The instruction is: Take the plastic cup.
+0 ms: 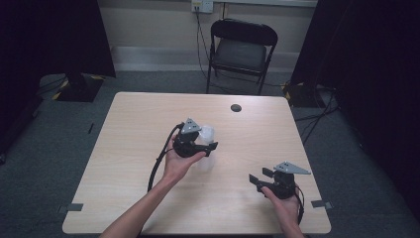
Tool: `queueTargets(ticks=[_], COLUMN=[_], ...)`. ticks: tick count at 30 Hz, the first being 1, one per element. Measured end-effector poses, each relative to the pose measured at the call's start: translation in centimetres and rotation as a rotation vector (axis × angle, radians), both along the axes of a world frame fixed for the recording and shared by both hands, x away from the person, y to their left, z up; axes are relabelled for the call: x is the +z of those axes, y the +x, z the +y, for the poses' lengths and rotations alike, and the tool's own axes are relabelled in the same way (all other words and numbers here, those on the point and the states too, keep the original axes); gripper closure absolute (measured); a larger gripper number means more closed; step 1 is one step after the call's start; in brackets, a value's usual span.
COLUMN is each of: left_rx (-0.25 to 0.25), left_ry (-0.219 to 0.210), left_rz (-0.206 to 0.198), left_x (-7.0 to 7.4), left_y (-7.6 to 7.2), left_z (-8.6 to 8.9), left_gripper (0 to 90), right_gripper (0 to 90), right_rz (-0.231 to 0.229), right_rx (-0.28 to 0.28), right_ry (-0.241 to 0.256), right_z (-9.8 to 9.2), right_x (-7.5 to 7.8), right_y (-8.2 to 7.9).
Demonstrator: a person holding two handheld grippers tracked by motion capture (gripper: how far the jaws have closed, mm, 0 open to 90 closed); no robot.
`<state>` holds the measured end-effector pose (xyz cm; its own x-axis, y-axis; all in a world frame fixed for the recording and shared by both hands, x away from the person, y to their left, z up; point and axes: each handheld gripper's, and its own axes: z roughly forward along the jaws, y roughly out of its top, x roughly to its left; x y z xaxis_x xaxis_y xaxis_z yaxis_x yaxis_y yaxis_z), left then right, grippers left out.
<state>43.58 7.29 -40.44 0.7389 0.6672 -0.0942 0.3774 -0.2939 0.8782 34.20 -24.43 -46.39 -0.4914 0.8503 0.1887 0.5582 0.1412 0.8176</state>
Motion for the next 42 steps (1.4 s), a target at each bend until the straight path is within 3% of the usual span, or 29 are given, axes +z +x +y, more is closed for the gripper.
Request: queueTargets(ticks=[14,23,27,42], left_rx=[0.005,0.009,0.010,0.044], left_ry=[-0.016,-0.048,-0.040,-0.107], left_rz=[-0.025,-0.036,-0.077,-0.084], left_x=[0.9,1.5,2.1,3.5], left_y=[-0.4,-0.6,-0.7,-0.9], left_z=[0.1,0.1,0.2,0.8], left_gripper=[32.2,32.4,33.4,33.8], right_gripper=[34.2,34.2,34.2,34.2], right_rz=[0.000,-0.001,0.000,-0.003], right_rx=[-0.001,-0.002,-0.002,-0.003], right_ry=[0.001,0.001,0.002,0.001], right_z=[-0.1,0.0,0.0,-0.1], right_x=[0.0,0.0,0.0,-0.1], right_y=[0.0,0.0,-0.1,0.0])
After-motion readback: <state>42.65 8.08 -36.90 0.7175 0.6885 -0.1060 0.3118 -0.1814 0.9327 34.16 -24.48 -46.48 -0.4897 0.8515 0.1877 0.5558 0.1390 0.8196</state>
